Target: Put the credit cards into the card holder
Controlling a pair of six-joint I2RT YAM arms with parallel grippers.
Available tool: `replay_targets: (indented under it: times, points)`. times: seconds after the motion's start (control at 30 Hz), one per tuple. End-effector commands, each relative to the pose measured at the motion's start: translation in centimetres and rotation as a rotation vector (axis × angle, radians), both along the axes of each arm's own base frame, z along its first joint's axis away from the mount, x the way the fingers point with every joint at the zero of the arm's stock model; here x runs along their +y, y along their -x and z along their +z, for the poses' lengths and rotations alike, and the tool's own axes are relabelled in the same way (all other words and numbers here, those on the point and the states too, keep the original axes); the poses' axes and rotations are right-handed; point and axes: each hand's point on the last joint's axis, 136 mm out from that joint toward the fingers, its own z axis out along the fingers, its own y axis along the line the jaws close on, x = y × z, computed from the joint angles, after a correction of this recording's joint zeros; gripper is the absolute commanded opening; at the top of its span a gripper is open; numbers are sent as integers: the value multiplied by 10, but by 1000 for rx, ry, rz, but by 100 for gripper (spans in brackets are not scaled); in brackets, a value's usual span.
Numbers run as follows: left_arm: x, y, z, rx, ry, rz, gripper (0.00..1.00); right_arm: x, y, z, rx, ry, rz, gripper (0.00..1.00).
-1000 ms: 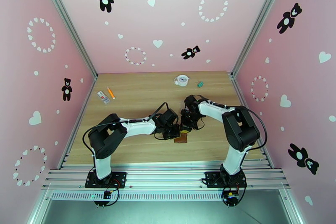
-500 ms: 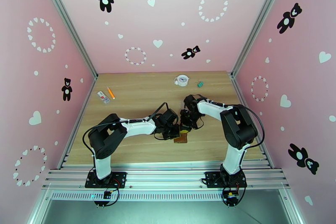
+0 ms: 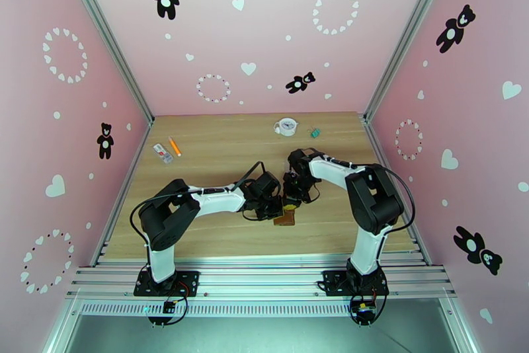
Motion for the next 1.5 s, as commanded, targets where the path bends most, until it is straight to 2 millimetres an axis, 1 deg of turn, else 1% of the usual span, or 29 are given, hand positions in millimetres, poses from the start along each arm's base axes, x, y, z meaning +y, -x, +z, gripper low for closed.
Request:
replay_targets:
  times: [0.0, 0.33, 0.47, 0.6, 0.73, 0.77, 0.9, 1.03, 1.1, 1.17, 1.27, 1.47]
  points:
    - [15, 12, -15, 28, -63, -16, 3, -49, 10, -59, 11, 313, 32, 0]
    - [15, 13, -15, 28, -58, -20, 3, -42, -6, -56, -27, 343, 24, 0]
    - [15, 13, -15, 27, -60, -20, 3, -40, -4, -63, -12, 366, 53, 0]
    - [16, 12, -12, 19, -63, -26, 3, -39, 2, -66, -7, 374, 70, 0]
    - [10, 6, 7, -8, -10, -6, 4, -40, 4, -67, -8, 375, 72, 0]
    - [11, 5, 9, -16, -14, -6, 4, -39, 4, -67, -7, 372, 72, 0]
    - [18, 3, 14, -28, -30, -7, 5, -34, 4, -64, -4, 344, 64, 0]
    - [28, -2, 31, -56, 15, 39, 7, -33, 1, -57, -26, 332, 67, 0]
    - [33, -5, 37, -66, 36, 60, 7, -30, 2, -56, -29, 311, 65, 0]
    - [36, -6, 35, -63, 39, 68, 8, -28, 3, -55, -32, 297, 62, 0]
    - [35, -4, 27, -40, 35, 62, 7, -27, 2, -52, -38, 290, 61, 0]
    - [25, -8, 19, -20, 51, 62, 7, -27, 4, -49, -45, 280, 58, 0]
